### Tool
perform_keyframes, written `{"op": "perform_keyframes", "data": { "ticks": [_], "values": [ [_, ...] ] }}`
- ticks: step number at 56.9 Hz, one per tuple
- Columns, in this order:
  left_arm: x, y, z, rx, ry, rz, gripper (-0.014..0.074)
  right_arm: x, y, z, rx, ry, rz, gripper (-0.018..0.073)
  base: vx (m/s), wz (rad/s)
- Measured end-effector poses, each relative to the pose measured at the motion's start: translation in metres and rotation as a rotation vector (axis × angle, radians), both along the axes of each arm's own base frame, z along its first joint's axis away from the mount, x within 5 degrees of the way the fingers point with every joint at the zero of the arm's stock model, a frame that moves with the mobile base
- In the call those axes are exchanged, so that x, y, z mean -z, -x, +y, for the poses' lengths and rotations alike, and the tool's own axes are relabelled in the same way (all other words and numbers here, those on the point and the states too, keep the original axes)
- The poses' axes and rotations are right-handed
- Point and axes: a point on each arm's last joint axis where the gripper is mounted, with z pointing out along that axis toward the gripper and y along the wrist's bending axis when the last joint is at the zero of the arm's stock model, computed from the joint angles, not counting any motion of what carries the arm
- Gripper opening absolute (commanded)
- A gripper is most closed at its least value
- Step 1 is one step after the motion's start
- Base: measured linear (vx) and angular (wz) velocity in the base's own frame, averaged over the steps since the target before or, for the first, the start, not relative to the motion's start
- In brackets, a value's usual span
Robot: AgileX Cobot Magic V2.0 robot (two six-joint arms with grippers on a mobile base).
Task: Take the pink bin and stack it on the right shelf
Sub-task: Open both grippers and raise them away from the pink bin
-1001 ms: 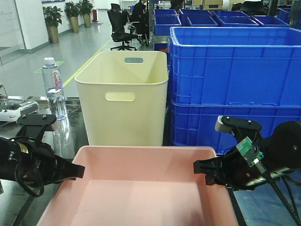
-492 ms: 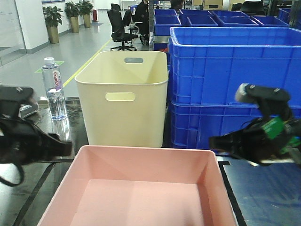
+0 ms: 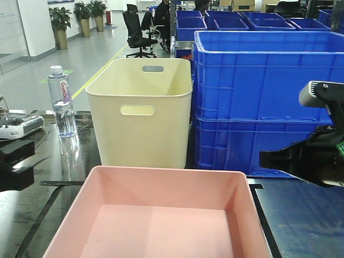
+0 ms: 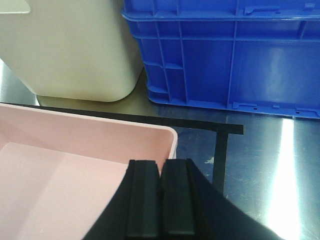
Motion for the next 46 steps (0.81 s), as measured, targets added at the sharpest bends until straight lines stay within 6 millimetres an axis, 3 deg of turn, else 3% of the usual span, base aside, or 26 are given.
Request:
{"op": "perform_keyframes", "data": {
  "ticks": [19, 26, 34, 46],
  "values": [
    [0.010, 0.000, 0.001, -0.005, -0.015, 0.000, -0.0008, 0.001, 0.000, 0.000, 0.000, 0.001, 0.003, -0.0013, 0.00, 0.00],
    [0.037, 0.017, 0.007, -0.011, -0.057, 0.000, -0.0008, 0.001, 0.000, 0.000, 0.000, 0.001, 0.003, -0.0013, 0.00, 0.00],
    [0.075, 0.059, 0.023, -0.026, -0.078, -0.058, -0.0008, 0.001, 0.000, 0.000, 0.000, 0.001, 0.003, -0.0013, 0.00, 0.00],
    [0.148, 0.112, 0.049, -0.158, -0.001, -0.052, -0.0008, 0.001, 0.000, 0.000, 0.000, 0.001, 0.003, -0.0013, 0.00, 0.00]
  ]
}}
